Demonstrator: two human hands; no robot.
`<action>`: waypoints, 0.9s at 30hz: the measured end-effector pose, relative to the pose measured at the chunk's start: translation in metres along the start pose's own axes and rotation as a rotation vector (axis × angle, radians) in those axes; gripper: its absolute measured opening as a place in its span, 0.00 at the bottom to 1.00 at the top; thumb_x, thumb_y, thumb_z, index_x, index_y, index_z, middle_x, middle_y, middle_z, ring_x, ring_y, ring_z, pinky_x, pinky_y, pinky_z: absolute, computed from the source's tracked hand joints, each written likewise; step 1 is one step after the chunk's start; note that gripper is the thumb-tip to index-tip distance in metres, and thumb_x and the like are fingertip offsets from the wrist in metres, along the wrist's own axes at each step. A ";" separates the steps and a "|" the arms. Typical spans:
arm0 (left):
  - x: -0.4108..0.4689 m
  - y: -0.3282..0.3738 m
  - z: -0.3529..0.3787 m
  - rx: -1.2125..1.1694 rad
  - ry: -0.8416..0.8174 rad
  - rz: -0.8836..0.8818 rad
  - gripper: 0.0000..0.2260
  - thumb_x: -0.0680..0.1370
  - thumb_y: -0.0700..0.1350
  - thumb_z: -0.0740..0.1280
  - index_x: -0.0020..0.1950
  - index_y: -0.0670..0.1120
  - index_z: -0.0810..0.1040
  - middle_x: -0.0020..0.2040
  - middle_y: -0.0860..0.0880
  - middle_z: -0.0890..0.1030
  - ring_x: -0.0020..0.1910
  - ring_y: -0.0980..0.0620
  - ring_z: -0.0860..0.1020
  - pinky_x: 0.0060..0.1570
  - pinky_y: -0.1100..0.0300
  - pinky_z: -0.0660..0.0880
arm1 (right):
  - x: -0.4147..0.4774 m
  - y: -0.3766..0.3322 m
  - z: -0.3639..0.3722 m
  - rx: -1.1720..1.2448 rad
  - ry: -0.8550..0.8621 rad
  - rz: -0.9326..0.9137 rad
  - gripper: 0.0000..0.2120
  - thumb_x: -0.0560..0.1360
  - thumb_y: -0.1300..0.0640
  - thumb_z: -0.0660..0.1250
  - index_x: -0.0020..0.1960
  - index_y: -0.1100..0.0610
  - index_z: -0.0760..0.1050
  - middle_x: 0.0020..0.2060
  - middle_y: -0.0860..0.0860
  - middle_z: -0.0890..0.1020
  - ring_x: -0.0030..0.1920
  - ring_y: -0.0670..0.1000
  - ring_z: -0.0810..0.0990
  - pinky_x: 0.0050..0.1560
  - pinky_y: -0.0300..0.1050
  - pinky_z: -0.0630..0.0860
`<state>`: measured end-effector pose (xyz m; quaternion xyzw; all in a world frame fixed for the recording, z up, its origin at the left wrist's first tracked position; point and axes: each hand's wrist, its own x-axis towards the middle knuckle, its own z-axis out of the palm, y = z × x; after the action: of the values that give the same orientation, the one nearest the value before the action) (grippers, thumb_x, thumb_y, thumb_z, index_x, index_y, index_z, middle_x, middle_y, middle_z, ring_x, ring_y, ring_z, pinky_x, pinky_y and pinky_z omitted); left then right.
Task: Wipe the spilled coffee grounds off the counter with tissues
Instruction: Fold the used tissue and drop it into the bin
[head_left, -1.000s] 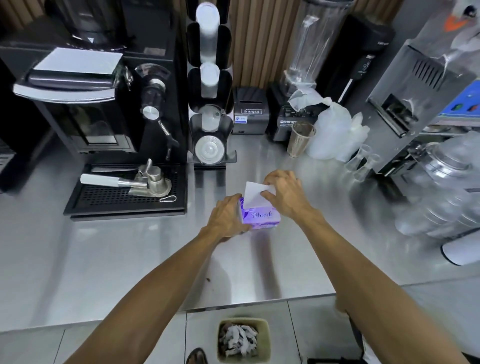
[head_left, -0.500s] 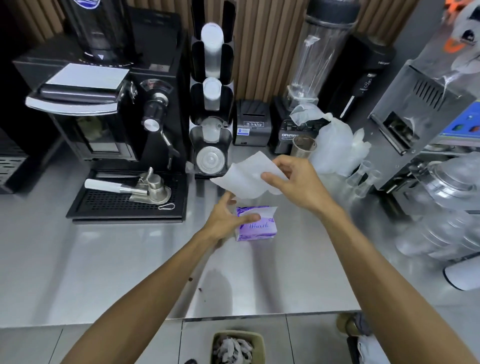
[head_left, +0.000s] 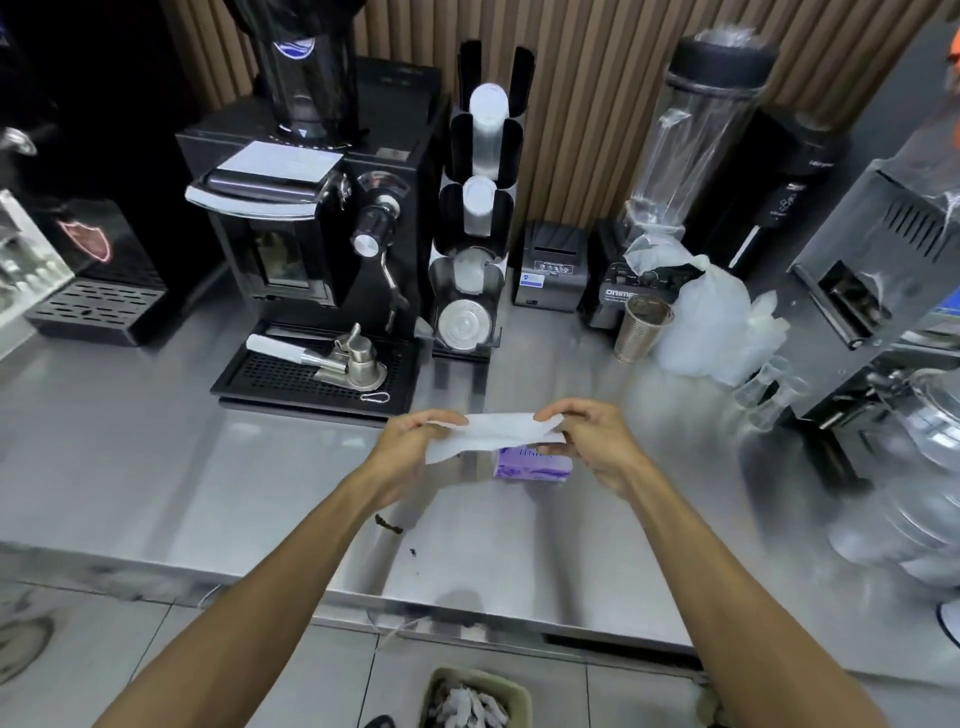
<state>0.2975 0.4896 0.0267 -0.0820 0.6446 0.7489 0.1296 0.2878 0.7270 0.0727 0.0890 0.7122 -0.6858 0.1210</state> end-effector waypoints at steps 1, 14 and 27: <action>-0.005 -0.001 -0.001 -0.036 -0.004 -0.028 0.12 0.76 0.32 0.60 0.45 0.40 0.84 0.53 0.46 0.83 0.54 0.46 0.79 0.59 0.50 0.73 | -0.002 0.005 0.001 0.028 -0.012 0.036 0.10 0.75 0.72 0.61 0.44 0.68 0.81 0.49 0.64 0.83 0.40 0.62 0.85 0.39 0.44 0.81; -0.041 -0.025 -0.018 0.149 0.049 0.160 0.10 0.74 0.32 0.71 0.52 0.43 0.83 0.52 0.46 0.83 0.48 0.47 0.82 0.43 0.57 0.81 | -0.017 0.045 0.012 0.038 -0.108 0.004 0.11 0.70 0.75 0.69 0.50 0.65 0.82 0.47 0.63 0.83 0.45 0.59 0.85 0.45 0.44 0.82; -0.065 -0.047 -0.047 0.724 -0.011 0.368 0.06 0.68 0.40 0.78 0.44 0.45 0.87 0.46 0.53 0.84 0.45 0.59 0.81 0.50 0.69 0.74 | -0.038 0.084 0.036 -0.310 -0.207 -0.129 0.11 0.64 0.64 0.79 0.45 0.54 0.85 0.43 0.50 0.86 0.46 0.52 0.83 0.51 0.45 0.79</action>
<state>0.3713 0.4435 -0.0060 0.0897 0.8699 0.4847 0.0174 0.3504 0.6958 0.0021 -0.0476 0.7972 -0.5797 0.1618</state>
